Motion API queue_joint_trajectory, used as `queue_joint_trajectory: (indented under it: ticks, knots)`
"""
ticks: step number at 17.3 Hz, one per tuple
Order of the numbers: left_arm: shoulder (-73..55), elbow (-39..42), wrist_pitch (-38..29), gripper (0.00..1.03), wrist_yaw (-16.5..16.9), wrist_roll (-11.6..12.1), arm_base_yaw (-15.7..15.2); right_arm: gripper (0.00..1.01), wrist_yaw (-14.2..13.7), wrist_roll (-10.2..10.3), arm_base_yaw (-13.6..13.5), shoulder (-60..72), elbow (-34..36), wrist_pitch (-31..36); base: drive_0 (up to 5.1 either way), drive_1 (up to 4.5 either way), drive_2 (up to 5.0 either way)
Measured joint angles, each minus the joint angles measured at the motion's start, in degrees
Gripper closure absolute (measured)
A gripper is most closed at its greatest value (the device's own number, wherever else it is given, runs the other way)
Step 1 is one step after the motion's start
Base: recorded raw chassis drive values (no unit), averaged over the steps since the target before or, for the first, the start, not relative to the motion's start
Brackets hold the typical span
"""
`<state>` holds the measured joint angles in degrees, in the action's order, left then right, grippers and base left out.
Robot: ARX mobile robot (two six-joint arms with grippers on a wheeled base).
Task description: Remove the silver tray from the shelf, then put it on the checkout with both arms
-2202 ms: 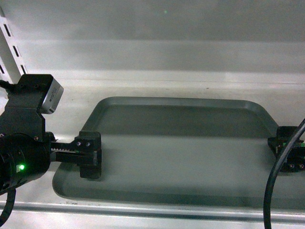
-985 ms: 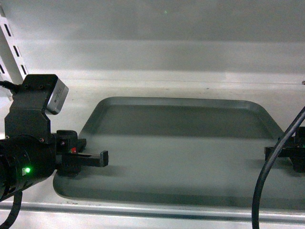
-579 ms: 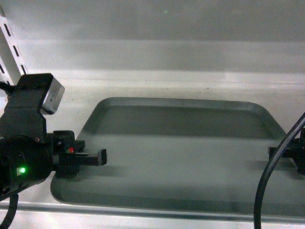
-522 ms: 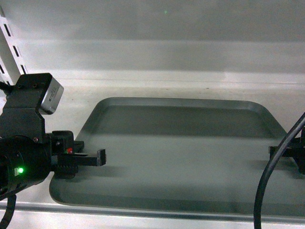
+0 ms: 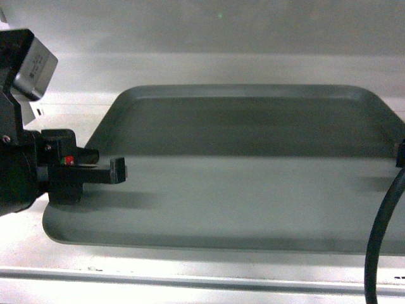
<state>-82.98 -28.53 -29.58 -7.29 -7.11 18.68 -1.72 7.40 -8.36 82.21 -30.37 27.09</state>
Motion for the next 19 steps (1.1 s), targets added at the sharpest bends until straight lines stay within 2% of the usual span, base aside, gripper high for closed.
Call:
queue_joint_trajectory:
  ticks: [5, 7, 19]
  knots:
    - [5.1, -1.9, 7.4, 1.00, 1.4, -0.2, -0.5, 0.98, 0.0, -0.7, -0.3, -3.9, -1.1, -5.5, 0.0, 0.00, 0.0]
    - [5.6, -3.0, 13.2, 1.00, 1.7, -0.4, -0.4, 0.98, -0.2, -0.9, -1.1, -4.1, -3.5, -13.4, 0.0, 0.00, 0.0]
    - [5.4, -3.0, 12.0, 1.00, 1.7, -0.4, -0.1, 0.98, -1.3, -0.9, -1.1, -4.1, -3.7, -12.9, 0.0, 0.00, 0.0]
